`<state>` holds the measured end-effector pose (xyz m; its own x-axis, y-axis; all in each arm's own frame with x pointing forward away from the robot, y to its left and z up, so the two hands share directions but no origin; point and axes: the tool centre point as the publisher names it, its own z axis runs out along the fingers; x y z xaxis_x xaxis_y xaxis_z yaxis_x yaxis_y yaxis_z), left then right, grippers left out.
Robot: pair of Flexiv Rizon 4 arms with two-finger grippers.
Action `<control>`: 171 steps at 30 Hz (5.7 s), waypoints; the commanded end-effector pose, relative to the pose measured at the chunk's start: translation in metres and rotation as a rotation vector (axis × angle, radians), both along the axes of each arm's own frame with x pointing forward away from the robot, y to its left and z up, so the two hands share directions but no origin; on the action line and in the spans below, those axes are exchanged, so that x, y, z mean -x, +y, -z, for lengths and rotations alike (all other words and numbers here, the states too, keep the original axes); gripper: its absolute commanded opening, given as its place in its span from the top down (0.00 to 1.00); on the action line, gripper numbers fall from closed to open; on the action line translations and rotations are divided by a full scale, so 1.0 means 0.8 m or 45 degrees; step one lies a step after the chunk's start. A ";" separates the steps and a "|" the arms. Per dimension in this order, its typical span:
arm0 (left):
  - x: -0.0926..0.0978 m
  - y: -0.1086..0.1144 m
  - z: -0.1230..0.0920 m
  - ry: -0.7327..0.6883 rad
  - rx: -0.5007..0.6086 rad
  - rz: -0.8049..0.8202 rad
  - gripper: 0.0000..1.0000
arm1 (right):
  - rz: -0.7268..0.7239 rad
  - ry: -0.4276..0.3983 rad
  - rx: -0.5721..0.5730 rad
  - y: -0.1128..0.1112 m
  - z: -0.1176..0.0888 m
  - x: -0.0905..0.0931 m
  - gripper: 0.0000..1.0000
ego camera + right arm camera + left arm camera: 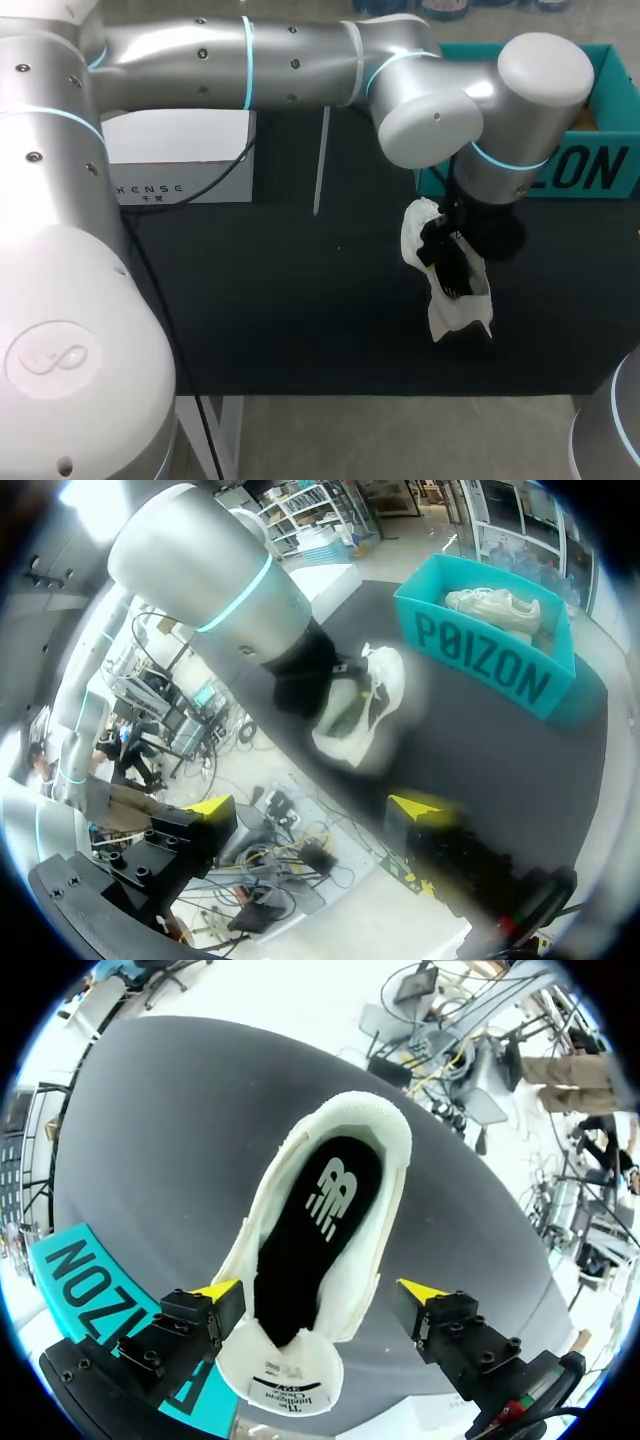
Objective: Take the shoe out of the shoebox, open the shoe tongue, remove and reinsert the insole, then place the shoe into the shoebox
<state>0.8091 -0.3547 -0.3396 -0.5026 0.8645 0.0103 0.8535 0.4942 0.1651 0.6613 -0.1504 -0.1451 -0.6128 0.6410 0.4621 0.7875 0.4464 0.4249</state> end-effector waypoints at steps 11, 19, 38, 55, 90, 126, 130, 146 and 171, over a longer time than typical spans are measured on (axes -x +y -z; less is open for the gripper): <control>-0.010 -0.022 0.000 0.010 0.021 0.044 0.00 | 0.000 0.003 0.003 0.000 0.000 -0.001 0.00; -0.004 -0.043 -0.003 0.023 0.020 0.089 0.00 | 0.000 0.003 0.003 0.000 0.000 -0.001 0.00; -0.010 -0.033 0.001 0.033 -0.010 0.076 0.00 | 0.000 0.003 0.003 0.000 0.000 -0.001 0.00; 0.012 -0.037 -0.097 0.010 0.004 0.137 0.00 | 0.000 0.003 0.003 0.000 0.000 -0.001 0.00; -0.032 0.005 -0.034 0.035 -0.023 0.128 1.00 | 0.000 0.003 0.003 0.000 0.000 -0.001 0.00; -0.065 -0.028 -0.007 0.045 -0.044 0.175 1.00 | 0.000 0.003 0.003 0.000 0.000 -0.001 0.00; -0.054 -0.017 -0.008 0.040 -0.051 0.170 1.00 | 0.000 0.003 0.003 0.000 0.000 -0.001 0.00; -0.013 0.013 -0.030 0.058 0.086 -0.299 1.00 | 0.000 0.003 0.003 0.000 0.000 -0.001 0.00; 0.012 0.022 -0.029 0.178 0.058 -0.727 0.00 | 0.000 0.003 0.003 0.000 0.000 -0.001 0.00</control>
<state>0.8019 -0.3325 -0.3179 -0.8357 0.5469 0.0501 0.5472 0.8369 -0.0083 0.6613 -0.1504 -0.1451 -0.6128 0.6411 0.4621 0.7875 0.4465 0.4249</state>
